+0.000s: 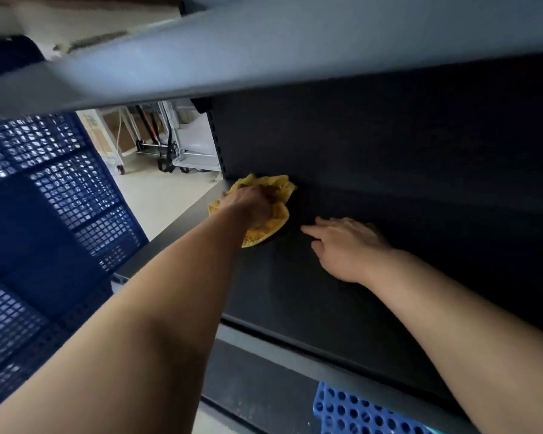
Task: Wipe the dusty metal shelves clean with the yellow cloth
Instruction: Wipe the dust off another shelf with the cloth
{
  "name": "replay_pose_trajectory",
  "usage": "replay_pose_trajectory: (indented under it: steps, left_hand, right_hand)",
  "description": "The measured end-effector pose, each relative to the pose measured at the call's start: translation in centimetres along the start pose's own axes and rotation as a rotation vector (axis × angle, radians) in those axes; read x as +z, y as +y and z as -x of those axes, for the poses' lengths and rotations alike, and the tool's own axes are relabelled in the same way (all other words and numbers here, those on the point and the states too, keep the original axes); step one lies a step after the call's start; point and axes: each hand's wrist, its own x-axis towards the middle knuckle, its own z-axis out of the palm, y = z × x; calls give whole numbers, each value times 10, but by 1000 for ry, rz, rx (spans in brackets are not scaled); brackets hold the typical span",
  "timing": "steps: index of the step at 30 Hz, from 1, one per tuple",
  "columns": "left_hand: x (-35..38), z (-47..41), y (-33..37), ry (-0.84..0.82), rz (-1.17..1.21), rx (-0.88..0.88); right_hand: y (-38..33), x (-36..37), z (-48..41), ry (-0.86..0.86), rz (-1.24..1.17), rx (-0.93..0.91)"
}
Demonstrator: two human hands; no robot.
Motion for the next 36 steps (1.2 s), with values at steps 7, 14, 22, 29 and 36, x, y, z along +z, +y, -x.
replay_pose_trajectory:
  steps: [7,14,22,29,36]
  left_hand:
    - [-8,-16,-25,-2,19,-150]
    - [-12,25,-71,-3,21,-368]
    - [4,99,-97,86,-107,-337]
    - [10,137,-53,56,-72,-219]
    - [17,142,38,25,-123,-20]
  right_hand:
    - [0,7,-11,-13,39,25]
    - [-2,4,-13,-29,12,68]
    - [-5,6,-8,-22,32,50]
    - [23,11,18,80,-239,-71]
    - [75,20,84,182,-219,-27]
